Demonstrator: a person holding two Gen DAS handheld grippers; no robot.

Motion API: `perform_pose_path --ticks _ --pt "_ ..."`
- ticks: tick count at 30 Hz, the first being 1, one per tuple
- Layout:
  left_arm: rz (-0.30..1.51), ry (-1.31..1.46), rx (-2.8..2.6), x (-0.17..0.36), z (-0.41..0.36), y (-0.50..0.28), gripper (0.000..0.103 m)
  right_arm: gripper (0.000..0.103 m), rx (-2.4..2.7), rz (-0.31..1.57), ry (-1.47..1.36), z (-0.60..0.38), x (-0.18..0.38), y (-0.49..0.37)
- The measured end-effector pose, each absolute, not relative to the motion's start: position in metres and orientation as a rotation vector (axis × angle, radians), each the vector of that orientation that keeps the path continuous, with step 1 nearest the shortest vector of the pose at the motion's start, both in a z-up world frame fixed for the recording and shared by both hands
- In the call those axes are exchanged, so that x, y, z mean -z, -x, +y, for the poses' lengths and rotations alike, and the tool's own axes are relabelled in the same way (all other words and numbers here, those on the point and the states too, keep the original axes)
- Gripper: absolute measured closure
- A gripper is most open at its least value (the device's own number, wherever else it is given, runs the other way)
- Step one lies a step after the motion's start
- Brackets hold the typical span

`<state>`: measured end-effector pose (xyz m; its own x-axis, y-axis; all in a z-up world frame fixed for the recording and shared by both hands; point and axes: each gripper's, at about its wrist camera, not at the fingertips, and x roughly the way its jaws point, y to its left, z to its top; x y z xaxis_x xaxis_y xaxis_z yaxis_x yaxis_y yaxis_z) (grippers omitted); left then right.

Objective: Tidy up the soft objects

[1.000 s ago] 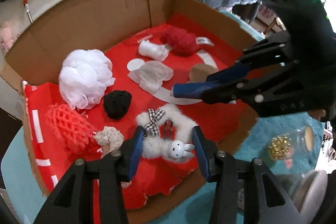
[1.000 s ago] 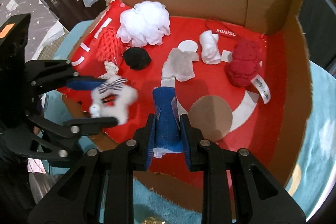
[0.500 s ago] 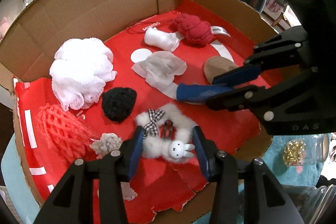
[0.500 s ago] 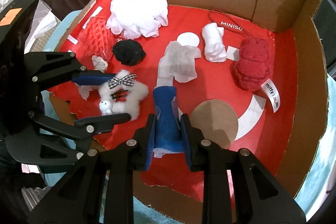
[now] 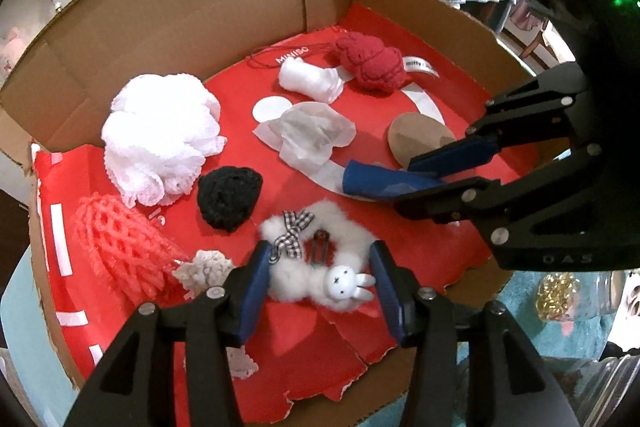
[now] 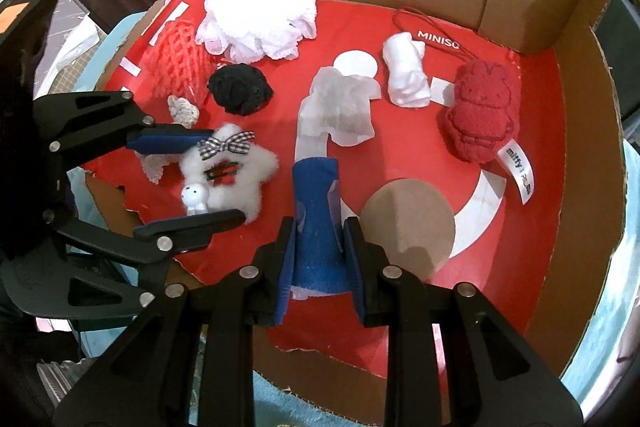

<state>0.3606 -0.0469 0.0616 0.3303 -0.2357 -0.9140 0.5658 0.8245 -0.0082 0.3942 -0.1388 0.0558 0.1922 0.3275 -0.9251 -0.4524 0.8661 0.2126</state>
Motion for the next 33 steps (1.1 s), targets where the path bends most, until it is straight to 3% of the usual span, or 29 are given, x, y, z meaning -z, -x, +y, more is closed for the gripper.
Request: perform_pose_path --ticks 12,14,16,21,25,33 --pt "1.072 -0.264 0.499 -0.086 -0.024 -0.335 0.028 0.076 -0.495 1.267 0.13 -0.136 -0.062 -0.381" --pt "1.063 -0.251 0.484 -0.089 -0.02 -0.328 0.026 0.069 -0.485 1.258 0.136 -0.135 -0.065 -0.378" --pt "1.054 -0.238 0.468 -0.092 -0.015 -0.322 0.023 0.034 -0.473 1.236 0.14 -0.134 -0.07 -0.374" --pt "1.038 -0.169 0.397 -0.101 0.001 -0.311 0.016 0.034 -0.422 1.191 0.126 -0.136 -0.092 -0.361" --pt "1.019 -0.085 0.324 -0.107 0.014 -0.304 0.004 0.034 -0.35 1.161 0.083 -0.143 -0.11 -0.345" --pt "0.998 -0.007 0.202 -0.104 0.018 -0.302 0.001 0.033 -0.271 1.146 0.012 -0.155 -0.109 -0.327"
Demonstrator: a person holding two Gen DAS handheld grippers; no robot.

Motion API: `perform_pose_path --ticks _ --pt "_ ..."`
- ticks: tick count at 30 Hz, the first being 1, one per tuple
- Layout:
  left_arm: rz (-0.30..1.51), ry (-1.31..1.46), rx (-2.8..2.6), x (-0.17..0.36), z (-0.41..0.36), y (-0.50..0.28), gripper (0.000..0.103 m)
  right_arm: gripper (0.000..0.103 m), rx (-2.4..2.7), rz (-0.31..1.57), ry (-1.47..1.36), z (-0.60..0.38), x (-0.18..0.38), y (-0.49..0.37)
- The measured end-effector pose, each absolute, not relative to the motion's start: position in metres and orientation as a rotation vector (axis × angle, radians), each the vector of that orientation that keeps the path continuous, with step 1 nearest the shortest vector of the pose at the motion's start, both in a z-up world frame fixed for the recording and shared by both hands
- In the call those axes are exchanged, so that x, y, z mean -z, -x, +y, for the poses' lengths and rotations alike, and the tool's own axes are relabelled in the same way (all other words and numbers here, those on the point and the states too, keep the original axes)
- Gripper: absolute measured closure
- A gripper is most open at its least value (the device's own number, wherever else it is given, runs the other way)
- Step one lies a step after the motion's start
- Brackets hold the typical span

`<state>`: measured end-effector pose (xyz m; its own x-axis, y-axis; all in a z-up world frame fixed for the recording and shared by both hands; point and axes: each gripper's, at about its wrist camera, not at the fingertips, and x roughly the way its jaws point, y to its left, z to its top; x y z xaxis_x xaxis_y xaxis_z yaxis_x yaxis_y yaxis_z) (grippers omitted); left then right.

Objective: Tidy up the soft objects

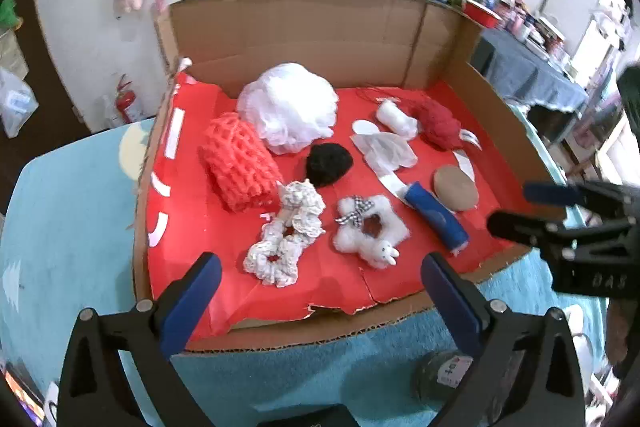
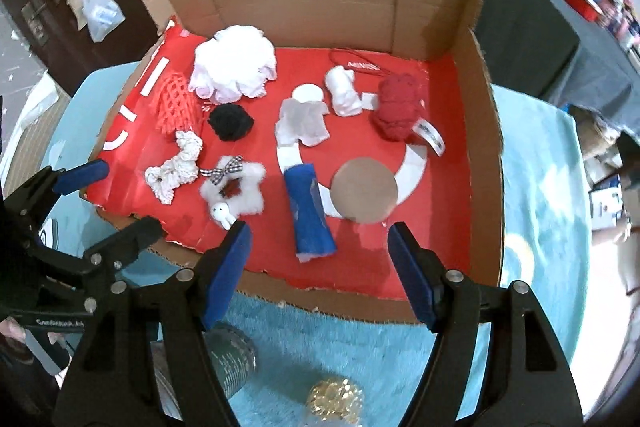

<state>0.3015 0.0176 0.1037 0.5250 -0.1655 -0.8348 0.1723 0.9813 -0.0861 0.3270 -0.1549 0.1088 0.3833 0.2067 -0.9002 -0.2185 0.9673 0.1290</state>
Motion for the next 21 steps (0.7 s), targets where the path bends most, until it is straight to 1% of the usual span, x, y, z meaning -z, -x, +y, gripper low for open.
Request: perform_pose_path --ticks 6,10,21 --pt "0.997 -0.008 0.134 -0.093 0.017 -0.304 0.0 0.033 -0.223 1.131 -0.001 -0.161 -0.095 -0.324" --pt "1.032 0.051 0.117 -0.084 0.022 -0.309 0.0 0.033 -0.212 1.121 0.022 -0.16 -0.089 -0.323" --pt "1.033 0.032 0.118 -0.084 0.013 -0.305 0.0 0.033 -0.203 1.137 0.003 -0.162 -0.076 -0.325"
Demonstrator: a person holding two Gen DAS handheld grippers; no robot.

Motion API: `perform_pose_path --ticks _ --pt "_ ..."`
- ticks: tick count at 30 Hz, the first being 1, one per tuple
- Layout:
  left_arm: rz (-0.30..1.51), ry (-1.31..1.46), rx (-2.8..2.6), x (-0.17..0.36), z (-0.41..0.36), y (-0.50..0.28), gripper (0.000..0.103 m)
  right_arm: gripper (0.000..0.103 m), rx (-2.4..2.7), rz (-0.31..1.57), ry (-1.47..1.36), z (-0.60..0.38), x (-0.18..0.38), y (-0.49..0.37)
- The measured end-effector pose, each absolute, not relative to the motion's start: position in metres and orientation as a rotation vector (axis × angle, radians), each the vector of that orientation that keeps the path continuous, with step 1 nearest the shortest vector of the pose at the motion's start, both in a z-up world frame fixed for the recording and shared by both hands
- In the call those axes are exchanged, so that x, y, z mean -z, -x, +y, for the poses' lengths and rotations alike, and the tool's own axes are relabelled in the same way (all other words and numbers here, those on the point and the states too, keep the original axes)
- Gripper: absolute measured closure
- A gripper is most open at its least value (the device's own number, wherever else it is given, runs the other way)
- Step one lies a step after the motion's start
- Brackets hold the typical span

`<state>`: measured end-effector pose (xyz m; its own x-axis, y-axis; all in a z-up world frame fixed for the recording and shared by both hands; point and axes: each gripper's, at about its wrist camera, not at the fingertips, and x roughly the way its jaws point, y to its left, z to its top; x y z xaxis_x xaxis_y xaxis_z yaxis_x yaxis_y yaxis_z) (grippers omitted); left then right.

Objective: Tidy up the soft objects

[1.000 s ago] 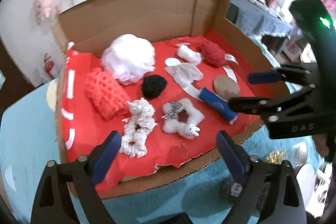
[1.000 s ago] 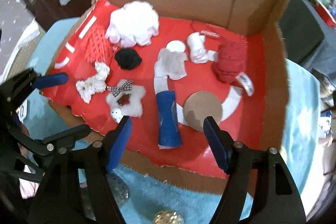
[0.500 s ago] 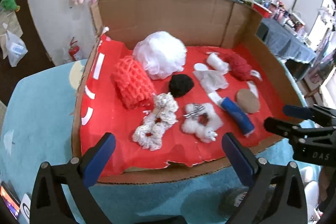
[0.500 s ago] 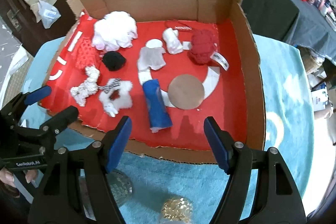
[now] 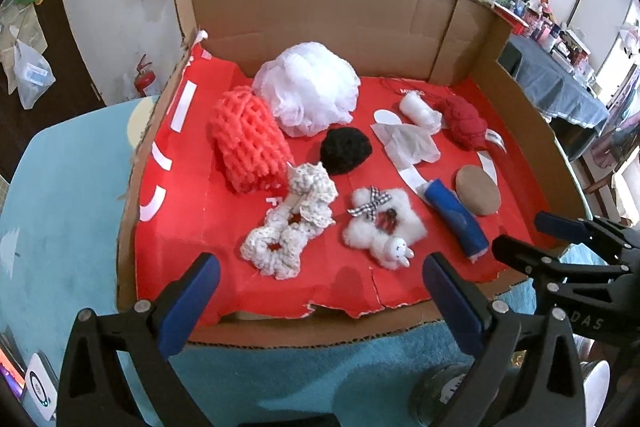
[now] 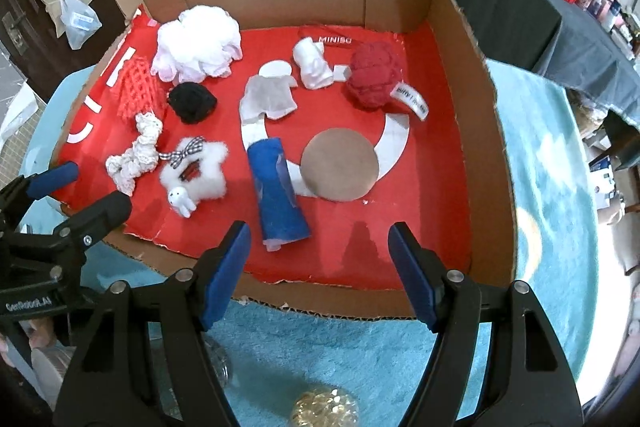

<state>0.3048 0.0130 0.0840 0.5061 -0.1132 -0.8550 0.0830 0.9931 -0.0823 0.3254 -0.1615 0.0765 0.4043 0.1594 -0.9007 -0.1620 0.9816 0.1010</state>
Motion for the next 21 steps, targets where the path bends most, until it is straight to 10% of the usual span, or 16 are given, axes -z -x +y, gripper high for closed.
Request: perform_pose_path --ticks 21 --pt "1.086 0.049 0.065 -0.072 0.014 -0.306 0.0 0.033 -0.2 1.146 -0.008 -0.168 -0.074 -0.326"
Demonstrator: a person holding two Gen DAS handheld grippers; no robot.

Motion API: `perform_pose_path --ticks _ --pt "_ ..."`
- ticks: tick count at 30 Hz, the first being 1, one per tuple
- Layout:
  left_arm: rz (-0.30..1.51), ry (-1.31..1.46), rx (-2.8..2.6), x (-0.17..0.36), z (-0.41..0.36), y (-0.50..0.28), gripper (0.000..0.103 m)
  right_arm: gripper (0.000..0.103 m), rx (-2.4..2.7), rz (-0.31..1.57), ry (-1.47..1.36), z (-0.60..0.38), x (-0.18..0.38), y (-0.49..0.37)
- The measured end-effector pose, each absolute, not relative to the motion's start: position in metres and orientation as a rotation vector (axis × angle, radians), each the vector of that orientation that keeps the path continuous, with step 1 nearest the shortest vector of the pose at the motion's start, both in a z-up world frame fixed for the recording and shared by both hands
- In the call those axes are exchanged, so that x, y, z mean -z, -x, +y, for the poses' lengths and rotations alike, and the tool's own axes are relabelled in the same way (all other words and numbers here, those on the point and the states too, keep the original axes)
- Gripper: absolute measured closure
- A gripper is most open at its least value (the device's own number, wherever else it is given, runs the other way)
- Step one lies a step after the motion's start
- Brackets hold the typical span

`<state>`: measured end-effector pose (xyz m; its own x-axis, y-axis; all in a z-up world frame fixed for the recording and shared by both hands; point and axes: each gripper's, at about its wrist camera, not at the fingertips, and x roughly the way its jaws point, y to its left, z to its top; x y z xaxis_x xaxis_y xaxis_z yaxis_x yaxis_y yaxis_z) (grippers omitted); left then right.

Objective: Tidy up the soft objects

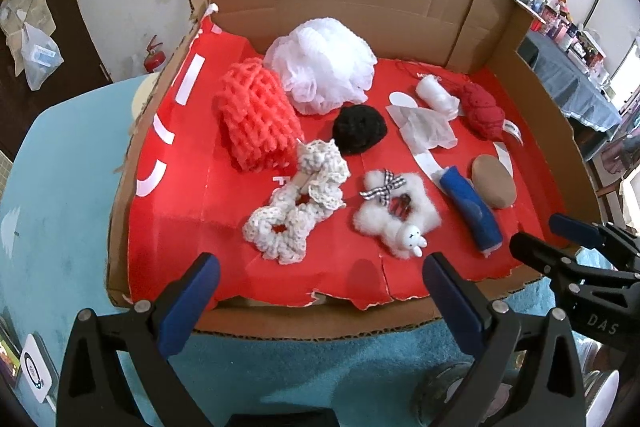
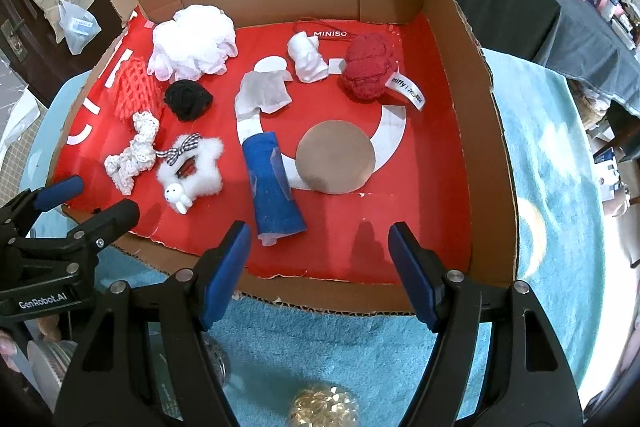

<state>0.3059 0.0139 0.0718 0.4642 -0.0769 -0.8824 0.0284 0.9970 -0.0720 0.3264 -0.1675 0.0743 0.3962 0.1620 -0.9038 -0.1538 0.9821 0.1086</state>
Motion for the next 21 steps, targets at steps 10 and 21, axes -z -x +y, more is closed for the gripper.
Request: perform_pose_path --ticks 10,21 --pt "1.084 0.022 0.071 -0.0716 0.0098 -0.3045 0.0 0.033 -0.205 1.147 -0.012 -0.1667 -0.0738 -0.3267" --pt "1.085 0.024 0.073 -0.0718 0.0099 -0.3043 0.0 0.032 -0.209 1.151 -0.016 -0.1673 -0.0745 -0.3274"
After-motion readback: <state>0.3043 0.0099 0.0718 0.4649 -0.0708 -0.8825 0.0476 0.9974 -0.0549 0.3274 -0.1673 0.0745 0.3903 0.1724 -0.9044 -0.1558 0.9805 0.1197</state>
